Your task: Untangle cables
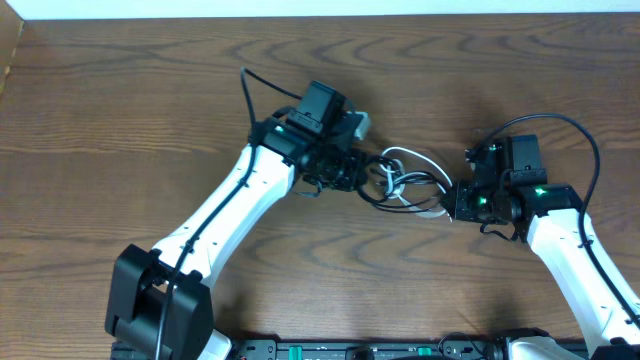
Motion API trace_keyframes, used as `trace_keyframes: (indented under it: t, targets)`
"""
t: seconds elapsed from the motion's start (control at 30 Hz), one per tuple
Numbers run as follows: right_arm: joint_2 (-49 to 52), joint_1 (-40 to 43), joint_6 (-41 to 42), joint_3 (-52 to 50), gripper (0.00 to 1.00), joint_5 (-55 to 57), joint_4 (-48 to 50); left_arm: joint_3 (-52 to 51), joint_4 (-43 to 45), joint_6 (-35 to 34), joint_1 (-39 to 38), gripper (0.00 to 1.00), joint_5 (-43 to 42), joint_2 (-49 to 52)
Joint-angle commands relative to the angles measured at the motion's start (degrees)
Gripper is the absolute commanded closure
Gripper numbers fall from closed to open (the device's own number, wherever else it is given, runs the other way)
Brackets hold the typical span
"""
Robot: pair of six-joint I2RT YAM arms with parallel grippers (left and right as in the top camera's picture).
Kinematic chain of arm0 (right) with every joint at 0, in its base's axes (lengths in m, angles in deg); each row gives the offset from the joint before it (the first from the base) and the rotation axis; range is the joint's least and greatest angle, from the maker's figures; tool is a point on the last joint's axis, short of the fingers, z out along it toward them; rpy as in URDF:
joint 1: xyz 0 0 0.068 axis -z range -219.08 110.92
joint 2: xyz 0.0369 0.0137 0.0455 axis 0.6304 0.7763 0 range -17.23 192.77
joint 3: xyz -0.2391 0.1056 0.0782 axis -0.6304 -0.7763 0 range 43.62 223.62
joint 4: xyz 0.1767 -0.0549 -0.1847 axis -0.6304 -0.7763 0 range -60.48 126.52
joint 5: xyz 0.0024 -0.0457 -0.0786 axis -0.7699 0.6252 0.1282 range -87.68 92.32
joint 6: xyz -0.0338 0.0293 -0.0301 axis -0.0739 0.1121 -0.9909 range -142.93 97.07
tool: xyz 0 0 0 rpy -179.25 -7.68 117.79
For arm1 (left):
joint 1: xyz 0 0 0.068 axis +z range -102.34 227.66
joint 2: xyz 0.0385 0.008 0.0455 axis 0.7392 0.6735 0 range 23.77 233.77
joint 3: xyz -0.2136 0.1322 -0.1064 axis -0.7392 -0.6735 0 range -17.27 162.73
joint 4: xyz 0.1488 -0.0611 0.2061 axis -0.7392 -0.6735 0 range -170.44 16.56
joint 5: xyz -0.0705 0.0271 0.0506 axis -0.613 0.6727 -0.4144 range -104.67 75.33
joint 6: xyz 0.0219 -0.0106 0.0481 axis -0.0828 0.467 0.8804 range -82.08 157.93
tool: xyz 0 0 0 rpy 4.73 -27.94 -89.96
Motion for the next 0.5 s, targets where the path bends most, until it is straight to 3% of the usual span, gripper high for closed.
trace_keyframes:
  t: [0.0,0.07,0.2,0.47]
  targets:
    - [0.2,0.5,-1.6,0.8,0.57,-4.3,-0.1,0.0,-0.7,0.5,2.0,0.93,2.6,-1.0]
    - [0.2,0.5,-6.5,0.8,0.5,-7.4,-0.2,0.0,-0.7,0.5,1.9,0.93,2.6,-1.0]
    - [0.2,0.5,-7.1,0.8,0.34,-7.3,1.6,0.0,-0.5,2.0,1.9,0.93,-1.3,-1.2]
    - [0.2,0.2,-9.5,0.8,0.3,-16.7,8.3,0.0,1.9,9.8,1.9,0.93,-20.5,-2.6]
